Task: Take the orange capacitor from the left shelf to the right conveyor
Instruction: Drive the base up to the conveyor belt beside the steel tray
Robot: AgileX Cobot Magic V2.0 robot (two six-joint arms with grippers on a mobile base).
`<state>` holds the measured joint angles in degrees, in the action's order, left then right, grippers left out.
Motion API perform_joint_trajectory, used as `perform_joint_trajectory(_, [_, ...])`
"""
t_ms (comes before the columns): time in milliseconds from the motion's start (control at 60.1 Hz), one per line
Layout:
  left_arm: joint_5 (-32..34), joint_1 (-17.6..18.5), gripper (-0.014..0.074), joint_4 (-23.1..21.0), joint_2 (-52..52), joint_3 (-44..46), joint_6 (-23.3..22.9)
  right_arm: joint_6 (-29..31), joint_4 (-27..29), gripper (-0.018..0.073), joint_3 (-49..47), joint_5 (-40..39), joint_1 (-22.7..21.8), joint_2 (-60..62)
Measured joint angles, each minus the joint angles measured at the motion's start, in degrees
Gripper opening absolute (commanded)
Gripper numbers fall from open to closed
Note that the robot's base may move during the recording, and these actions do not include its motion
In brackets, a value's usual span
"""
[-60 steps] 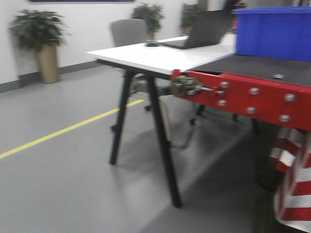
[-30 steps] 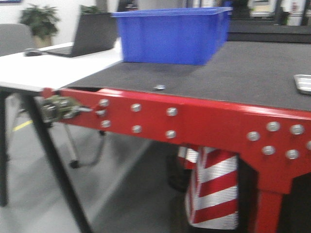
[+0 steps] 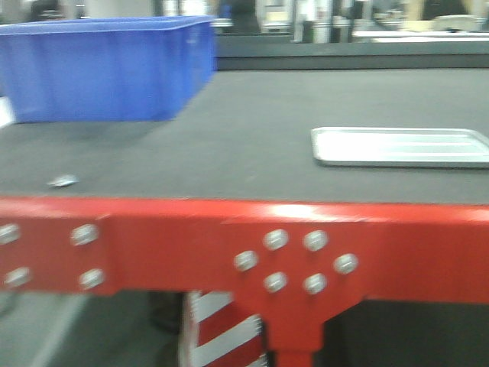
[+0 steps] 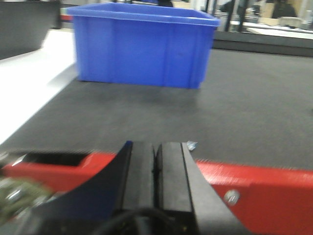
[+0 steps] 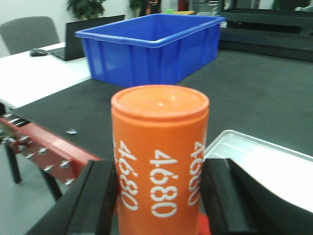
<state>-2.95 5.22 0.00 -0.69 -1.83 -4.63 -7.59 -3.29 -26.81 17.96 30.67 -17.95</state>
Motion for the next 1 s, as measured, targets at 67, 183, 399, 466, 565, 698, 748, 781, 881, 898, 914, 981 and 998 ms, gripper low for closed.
perform_joint_trajectory(67, [0.0,0.0,-0.0105,0.0,0.0,0.0,0.0,0.0,0.0,0.0102,0.0,0.0,0.0,0.0])
perform_joint_trajectory(183, [0.0,0.0,-0.0105,0.0,0.0,0.0,0.0,0.0,0.0,0.0102,0.0,0.0,0.0,0.0])
perform_joint_trajectory(399, [0.0,0.0,-0.0105,0.0,0.0,0.0,0.0,0.0,0.0,0.0102,0.0,0.0,0.0,0.0])
perform_joint_trajectory(466, [0.0,0.0,-0.0105,0.0,0.0,0.0,0.0,0.0,0.0,0.0102,0.0,0.0,0.0,0.0])
perform_joint_trajectory(565, [0.0,0.0,-0.0105,0.0,0.0,0.0,0.0,0.0,0.0,0.0102,0.0,0.0,0.0,0.0])
perform_joint_trajectory(698, [0.0,0.0,-0.0105,0.0,0.0,0.0,0.0,0.0,0.0,0.0102,0.0,0.0,0.0,0.0])
perform_joint_trajectory(748, [0.0,0.0,-0.0105,0.0,0.0,0.0,0.0,0.0,0.0,0.0102,0.0,0.0,0.0,0.0])
perform_joint_trajectory(781, [0.0,0.0,-0.0105,0.0,0.0,0.0,0.0,0.0,0.0,0.0102,0.0,0.0,0.0,0.0])
perform_joint_trajectory(881, [0.0,0.0,-0.0105,0.0,0.0,0.0,0.0,0.0,0.0,0.0102,0.0,0.0,0.0,0.0])
perform_joint_trajectory(898, [0.0,0.0,-0.0105,0.0,0.0,0.0,0.0,0.0,0.0,0.0102,0.0,0.0,0.0,0.0])
perform_joint_trajectory(914, [0.0,0.0,-0.0105,0.0,0.0,0.0,0.0,0.0,0.0,0.0102,0.0,0.0,0.0,0.0])
perform_joint_trajectory(981, [0.0,0.0,-0.0105,0.0,0.0,0.0,0.0,0.0,0.0,0.0102,0.0,0.0,0.0,0.0])
perform_joint_trajectory(998, [0.0,0.0,-0.0105,0.0,0.0,0.0,0.0,0.0,0.0,0.0102,0.0,0.0,0.0,0.0])
